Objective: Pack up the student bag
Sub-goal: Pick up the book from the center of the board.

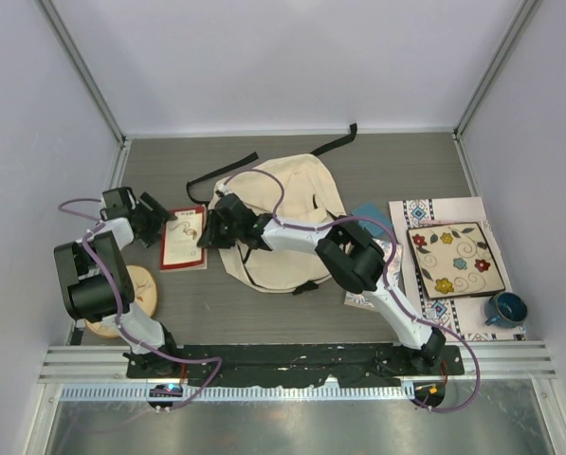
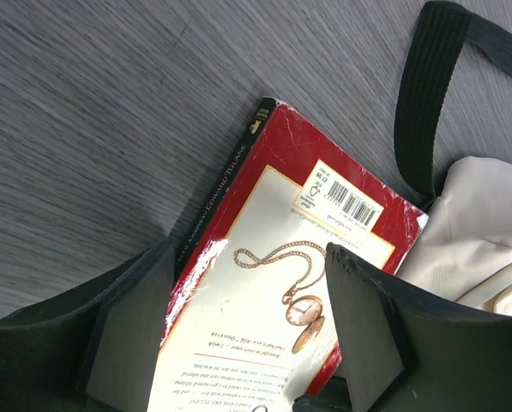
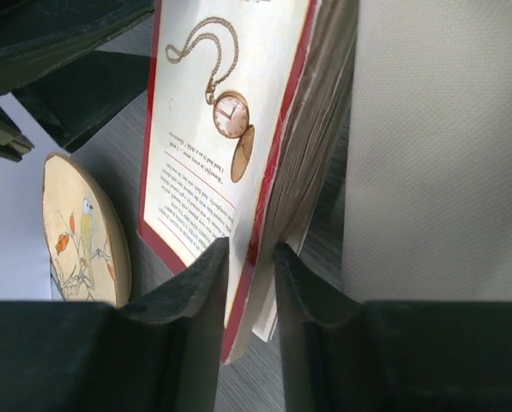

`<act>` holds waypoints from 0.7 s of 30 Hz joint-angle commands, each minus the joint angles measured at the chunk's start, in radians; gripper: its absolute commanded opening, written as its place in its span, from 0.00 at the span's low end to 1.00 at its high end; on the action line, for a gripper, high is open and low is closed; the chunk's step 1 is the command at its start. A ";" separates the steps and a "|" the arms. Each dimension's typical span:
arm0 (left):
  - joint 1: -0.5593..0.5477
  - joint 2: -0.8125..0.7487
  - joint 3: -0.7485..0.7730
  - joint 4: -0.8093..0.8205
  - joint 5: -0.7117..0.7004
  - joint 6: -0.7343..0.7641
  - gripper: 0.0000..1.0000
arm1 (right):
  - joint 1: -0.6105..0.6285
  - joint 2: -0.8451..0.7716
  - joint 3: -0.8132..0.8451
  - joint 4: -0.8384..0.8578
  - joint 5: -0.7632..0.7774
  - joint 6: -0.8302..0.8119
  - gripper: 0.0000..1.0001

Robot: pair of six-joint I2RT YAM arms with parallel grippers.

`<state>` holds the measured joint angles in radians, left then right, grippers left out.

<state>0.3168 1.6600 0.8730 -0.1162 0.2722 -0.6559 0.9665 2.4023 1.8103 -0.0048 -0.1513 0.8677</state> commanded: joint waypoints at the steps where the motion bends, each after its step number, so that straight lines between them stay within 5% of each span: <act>1: -0.007 0.001 -0.049 -0.076 0.042 -0.030 0.74 | 0.012 -0.011 0.040 0.166 -0.062 0.031 0.27; 4: -0.008 -0.002 -0.054 -0.069 0.053 -0.033 0.73 | 0.011 -0.005 0.024 0.235 -0.083 0.054 0.30; 5: -0.008 -0.003 -0.054 -0.066 0.062 -0.033 0.73 | 0.011 -0.003 0.024 0.247 -0.088 0.059 0.41; 16: -0.007 -0.023 -0.057 -0.063 0.071 -0.042 0.72 | 0.009 0.077 0.112 0.111 -0.056 0.129 0.45; 21: -0.007 -0.043 -0.046 -0.079 0.067 -0.042 0.72 | 0.009 0.043 0.063 0.111 -0.033 0.119 0.15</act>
<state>0.3229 1.6444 0.8474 -0.0845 0.2718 -0.6735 0.9649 2.4634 1.8748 0.0669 -0.2096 0.9844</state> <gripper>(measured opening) 0.721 0.218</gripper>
